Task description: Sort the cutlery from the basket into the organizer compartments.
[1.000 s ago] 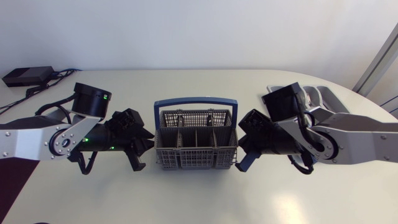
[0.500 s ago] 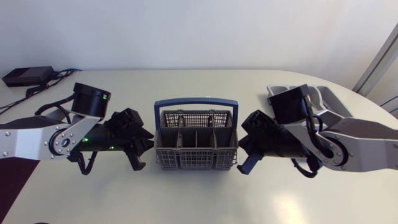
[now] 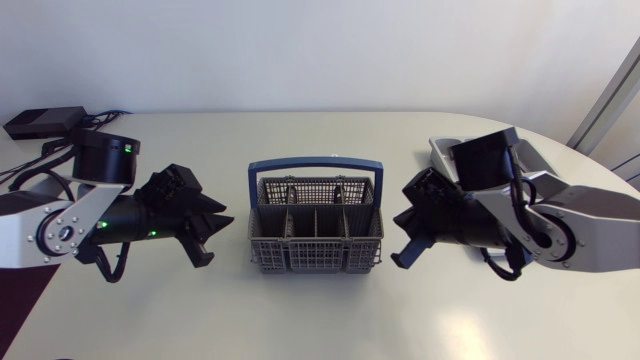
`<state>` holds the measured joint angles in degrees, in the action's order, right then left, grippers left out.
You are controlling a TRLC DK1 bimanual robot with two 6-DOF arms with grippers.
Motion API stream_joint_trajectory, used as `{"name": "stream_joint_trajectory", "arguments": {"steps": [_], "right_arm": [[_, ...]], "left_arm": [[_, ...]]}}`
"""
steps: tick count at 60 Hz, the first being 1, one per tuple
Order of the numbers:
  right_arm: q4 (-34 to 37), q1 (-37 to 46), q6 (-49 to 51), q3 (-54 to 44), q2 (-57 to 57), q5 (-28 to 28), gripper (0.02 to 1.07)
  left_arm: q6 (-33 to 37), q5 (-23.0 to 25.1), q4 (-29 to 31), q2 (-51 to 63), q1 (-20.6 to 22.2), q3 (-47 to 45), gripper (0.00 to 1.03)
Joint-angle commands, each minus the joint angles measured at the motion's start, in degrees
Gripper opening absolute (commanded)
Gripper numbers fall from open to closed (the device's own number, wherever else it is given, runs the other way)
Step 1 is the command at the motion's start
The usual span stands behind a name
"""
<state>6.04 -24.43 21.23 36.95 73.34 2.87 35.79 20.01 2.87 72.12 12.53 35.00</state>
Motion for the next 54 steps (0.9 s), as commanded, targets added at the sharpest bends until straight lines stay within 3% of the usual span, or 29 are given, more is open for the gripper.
{"name": "stream_joint_trajectory", "arguments": {"steps": [1, 9, 16, 23, 31, 54], "right_arm": [[0.55, 2.28, 0.83, -0.56, -2.76, -0.76, 0.08], [1.08, 6.14, 0.83, -0.91, -5.58, -0.94, 0.17], [1.69, 8.96, 0.91, -2.06, -9.53, -1.03, 0.31], [2.66, 10.71, 1.00, -3.20, -13.31, -1.03, 0.61], [3.01, 12.12, 1.44, -4.61, -17.09, -2.26, 1.02], [4.68, 20.38, 2.85, -8.03, -28.78, -2.61, 1.03]], "left_arm": [[-1.25, 0.56, 0.47, -3.91, -0.58, -2.57, 0.39], [-3.71, 0.47, 0.55, -8.31, -1.37, -3.63, 0.48], [-5.91, 0.12, 0.64, -12.18, -2.34, -4.42, 0.72], [-7.58, -1.90, 0.73, -15.78, -3.22, -4.77, 0.99], [-11.53, -2.52, 1.61, -19.29, -4.98, -4.42, 0.99], [-18.56, -2.87, 2.49, -30.63, -9.37, -7.58, 0.99]]}}
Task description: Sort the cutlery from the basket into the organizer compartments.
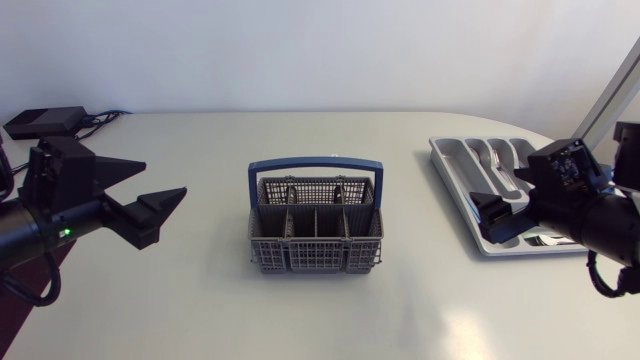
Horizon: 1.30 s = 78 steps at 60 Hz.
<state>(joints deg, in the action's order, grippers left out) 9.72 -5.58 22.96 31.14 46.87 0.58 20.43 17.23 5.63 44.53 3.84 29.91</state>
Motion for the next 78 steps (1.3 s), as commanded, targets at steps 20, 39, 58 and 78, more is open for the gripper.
{"name": "stream_joint_trajectory", "arguments": {"steps": [20, 39, 58, 78], "right_arm": [[0.30, 8.75, 2.00, -5.65, -11.89, 1.18, 1.03], [-2.25, 9.88, -2.07, -11.83, -22.37, 1.68, 1.03], [-5.36, 8.09, -10.78, -19.88, -32.58, 0.74, 1.03], [-8.63, 6.21, -19.92, -28.32, -43.30, -0.25, 1.03]], "left_arm": [[-9.26, 0.34, -0.27, -11.05, -4.63, -3.72, 0.99], [-13.88, -2.59, -0.18, -20.61, -6.85, -8.72, 0.99], [-16.67, -8.84, -2.51, -30.83, -5.56, -17.77, 0.99], [-19.61, -15.41, -4.95, -41.55, -4.21, -27.27, 0.99]]}}
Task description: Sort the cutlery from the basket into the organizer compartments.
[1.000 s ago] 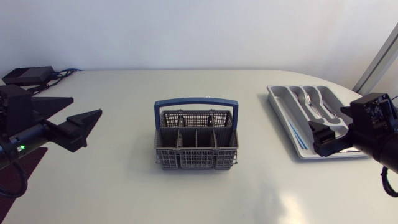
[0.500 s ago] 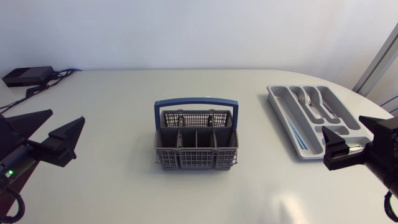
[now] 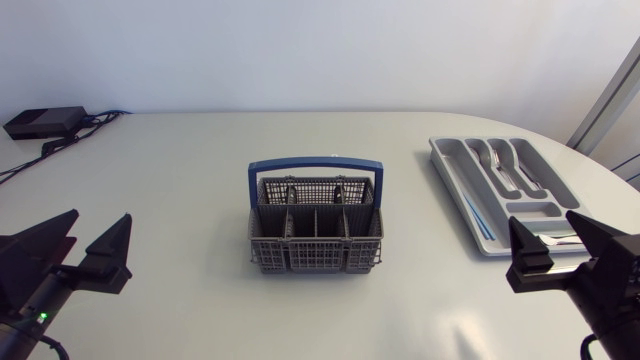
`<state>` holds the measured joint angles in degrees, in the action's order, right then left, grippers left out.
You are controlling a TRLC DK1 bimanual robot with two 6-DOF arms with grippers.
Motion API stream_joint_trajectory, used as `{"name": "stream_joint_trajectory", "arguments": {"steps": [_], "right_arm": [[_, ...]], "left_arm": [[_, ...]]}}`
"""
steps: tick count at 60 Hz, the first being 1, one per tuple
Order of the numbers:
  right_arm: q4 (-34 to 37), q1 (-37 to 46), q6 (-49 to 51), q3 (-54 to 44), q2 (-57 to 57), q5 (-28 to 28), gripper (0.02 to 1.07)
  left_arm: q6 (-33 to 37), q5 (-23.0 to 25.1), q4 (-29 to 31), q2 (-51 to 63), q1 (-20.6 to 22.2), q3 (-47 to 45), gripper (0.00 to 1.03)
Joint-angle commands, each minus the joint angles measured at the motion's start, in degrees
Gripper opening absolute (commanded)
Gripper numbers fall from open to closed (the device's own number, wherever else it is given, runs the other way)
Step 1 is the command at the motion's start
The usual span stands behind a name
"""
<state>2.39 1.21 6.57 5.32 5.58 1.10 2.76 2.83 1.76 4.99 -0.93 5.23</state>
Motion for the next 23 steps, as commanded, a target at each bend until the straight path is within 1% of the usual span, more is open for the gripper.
{"name": "stream_joint_trajectory", "arguments": {"steps": [1, 6, 23], "right_arm": [[-1.51, -0.70, -4.09, -3.03, -2.68, -0.84, 1.03], [-2.32, -1.17, -6.36, -5.13, -5.34, -1.08, 1.03], [-2.39, -1.21, -6.57, -5.32, -5.58, -1.10, 1.03]], "left_arm": [[-2.13, -1.41, -1.23, -2.68, 0.64, -3.18, 0.99], [-2.76, -2.83, -1.76, -4.99, 0.93, -5.23, 0.99], [-2.76, -2.83, -1.76, -4.99, 0.93, -5.23, 0.99]]}}
